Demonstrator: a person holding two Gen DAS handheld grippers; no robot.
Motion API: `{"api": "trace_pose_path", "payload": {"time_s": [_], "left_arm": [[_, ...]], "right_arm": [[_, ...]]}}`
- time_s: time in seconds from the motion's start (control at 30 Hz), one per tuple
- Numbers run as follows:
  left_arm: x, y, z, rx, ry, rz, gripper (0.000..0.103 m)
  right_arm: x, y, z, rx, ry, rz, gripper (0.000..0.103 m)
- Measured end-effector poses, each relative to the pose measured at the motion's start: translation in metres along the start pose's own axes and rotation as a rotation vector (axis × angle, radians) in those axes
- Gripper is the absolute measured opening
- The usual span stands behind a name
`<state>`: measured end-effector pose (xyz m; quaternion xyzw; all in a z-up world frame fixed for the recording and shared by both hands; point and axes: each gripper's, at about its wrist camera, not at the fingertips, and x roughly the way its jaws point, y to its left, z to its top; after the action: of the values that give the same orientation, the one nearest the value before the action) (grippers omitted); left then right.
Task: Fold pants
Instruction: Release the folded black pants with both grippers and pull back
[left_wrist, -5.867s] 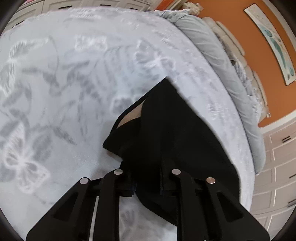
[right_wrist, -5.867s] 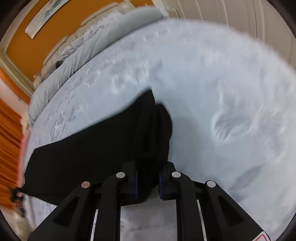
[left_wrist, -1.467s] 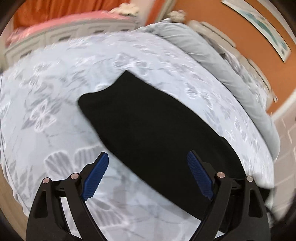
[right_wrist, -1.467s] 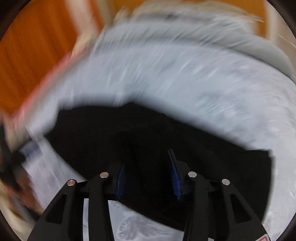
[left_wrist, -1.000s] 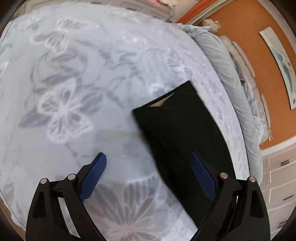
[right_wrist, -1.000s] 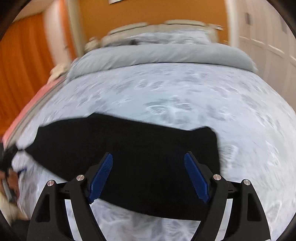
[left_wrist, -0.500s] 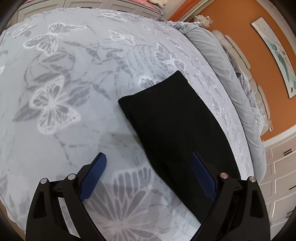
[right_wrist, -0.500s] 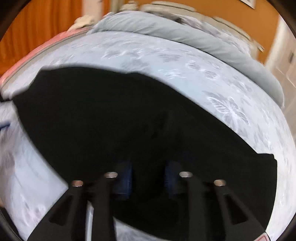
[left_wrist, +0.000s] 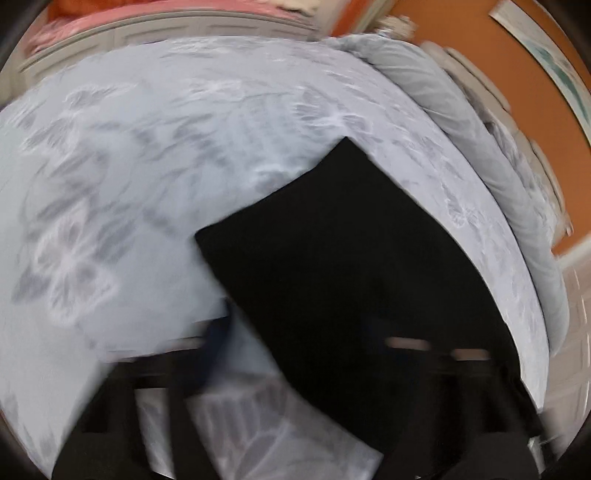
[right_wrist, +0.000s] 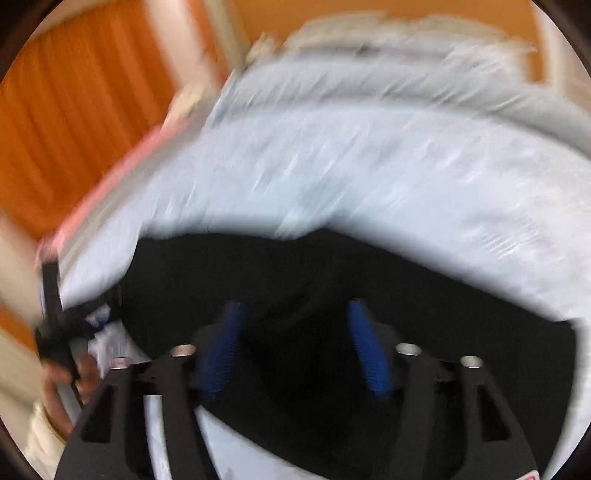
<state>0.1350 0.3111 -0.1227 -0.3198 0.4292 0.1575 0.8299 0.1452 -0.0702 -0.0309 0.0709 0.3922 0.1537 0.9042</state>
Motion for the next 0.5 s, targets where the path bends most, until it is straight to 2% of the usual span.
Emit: {"api": "trace_pose_path", "payload": {"time_s": [0.07, 0.13, 0.17, 0.2, 0.27, 0.33, 0.4, 0.43, 0.47, 0.5], "left_arm": [[-0.006, -0.012, 0.003, 0.01, -0.016, 0.023, 0.018], [-0.03, -0.036, 0.004, 0.053, -0.068, 0.027, 0.016], [-0.051, -0.057, 0.003, 0.091, -0.104, -0.012, 0.015], [-0.068, -0.076, -0.001, 0.126, -0.125, -0.043, 0.015], [-0.108, -0.125, -0.017, 0.235, -0.151, -0.144, 0.015], [-0.146, -0.186, -0.053, 0.411, -0.136, -0.281, 0.017], [-0.164, -0.236, -0.102, 0.596, -0.086, -0.398, 0.033], [-0.166, -0.254, -0.128, 0.672, -0.049, -0.448, 0.063], [-0.168, -0.263, -0.147, 0.71, -0.042, -0.462, 0.093], [-0.169, -0.265, -0.161, 0.724, -0.065, -0.464, 0.094]], "right_arm": [[-0.04, -0.034, 0.005, 0.078, -0.137, -0.12, 0.085], [-0.066, -0.079, 0.006, 0.187, -0.194, -0.259, 0.085], [-0.073, -0.099, 0.007, 0.25, -0.197, -0.309, 0.086], [-0.077, -0.117, 0.009, 0.303, -0.201, -0.32, 0.086], [-0.092, -0.144, 0.009, 0.406, -0.234, -0.286, 0.086], [-0.105, -0.151, 0.008, 0.426, -0.262, -0.28, 0.086], [-0.113, -0.146, 0.011, 0.391, -0.283, -0.308, 0.086], [-0.113, -0.143, 0.011, 0.371, -0.288, -0.327, 0.086], [-0.116, -0.142, 0.012, 0.349, -0.285, -0.348, 0.086], [-0.12, -0.142, 0.01, 0.332, -0.274, -0.359, 0.086]]}}
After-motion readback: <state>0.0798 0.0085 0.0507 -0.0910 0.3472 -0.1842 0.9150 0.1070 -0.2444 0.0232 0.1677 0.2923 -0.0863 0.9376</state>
